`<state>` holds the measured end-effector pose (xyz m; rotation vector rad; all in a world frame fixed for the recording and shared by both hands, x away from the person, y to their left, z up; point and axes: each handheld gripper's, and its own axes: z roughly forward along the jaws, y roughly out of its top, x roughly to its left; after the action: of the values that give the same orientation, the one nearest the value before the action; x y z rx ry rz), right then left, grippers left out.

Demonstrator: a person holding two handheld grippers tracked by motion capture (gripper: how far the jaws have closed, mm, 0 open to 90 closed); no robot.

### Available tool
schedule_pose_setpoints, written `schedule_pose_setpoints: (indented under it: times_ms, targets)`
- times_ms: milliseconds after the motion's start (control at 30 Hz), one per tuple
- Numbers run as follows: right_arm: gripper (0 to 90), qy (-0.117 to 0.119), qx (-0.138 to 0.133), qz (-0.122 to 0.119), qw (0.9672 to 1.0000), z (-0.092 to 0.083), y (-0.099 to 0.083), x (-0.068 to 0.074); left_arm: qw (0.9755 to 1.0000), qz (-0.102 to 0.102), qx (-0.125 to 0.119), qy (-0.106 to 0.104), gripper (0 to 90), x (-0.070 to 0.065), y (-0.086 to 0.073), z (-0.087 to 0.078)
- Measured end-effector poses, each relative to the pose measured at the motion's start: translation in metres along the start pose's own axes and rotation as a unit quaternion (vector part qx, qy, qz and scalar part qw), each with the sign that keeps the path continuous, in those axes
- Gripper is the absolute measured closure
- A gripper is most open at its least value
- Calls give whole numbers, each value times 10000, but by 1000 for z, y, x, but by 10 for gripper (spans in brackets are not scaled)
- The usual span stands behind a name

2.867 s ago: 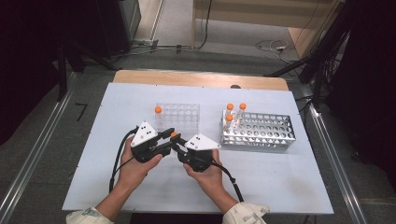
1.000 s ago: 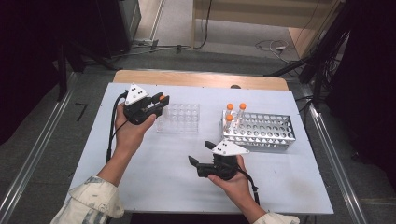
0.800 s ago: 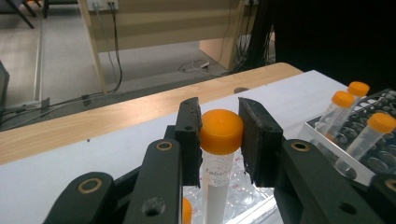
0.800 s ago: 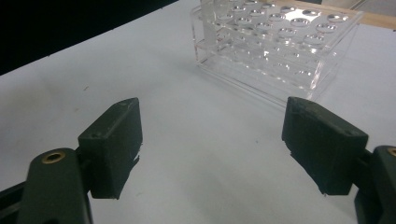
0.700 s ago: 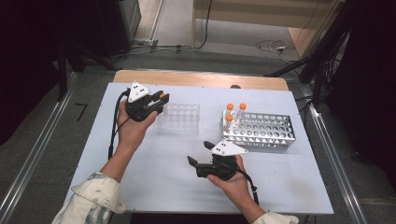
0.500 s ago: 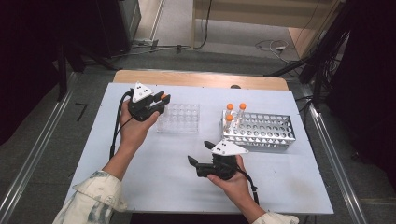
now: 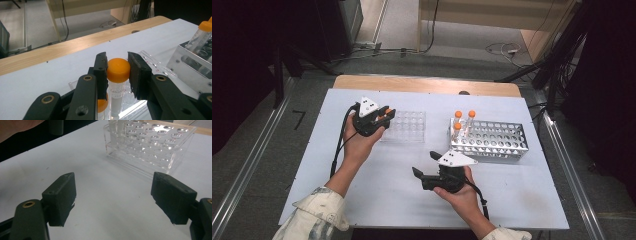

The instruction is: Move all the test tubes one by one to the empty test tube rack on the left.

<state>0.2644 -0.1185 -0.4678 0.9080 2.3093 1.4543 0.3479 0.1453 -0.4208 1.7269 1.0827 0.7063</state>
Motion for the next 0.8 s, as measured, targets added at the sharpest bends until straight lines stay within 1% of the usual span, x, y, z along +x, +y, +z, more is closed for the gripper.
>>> schedule_pose_setpoints:
  times_ms: [300,433,500,567,633,733,800]
  targets:
    - [188,4,24,2,10000,1,-1,1,10000,-12,3,-9,703,-1,-1,0]
    - [188,11,15,2,10000,1,0,1,9999,-97,-34,-79,601,0,0,0]
    - [188,16,9,14,10000,1,0,1,9999,-95,-35,-86,574,0,0,-1]
    - [188,3,3,7,10000,1,0,1,9998,-158,-53,-52,509,1,1,-3]
    - [188,-4,2,7,10000,0,0,0,9994,-320,-105,-16,429,1,2,-6]
    - [188,-19,-13,28,10000,-1,0,-1,9980,-603,-137,-138,328,4,2,-10]
    - [188,-45,-20,11,10000,-2,0,-1,9976,-663,-119,-179,296,4,1,-13]
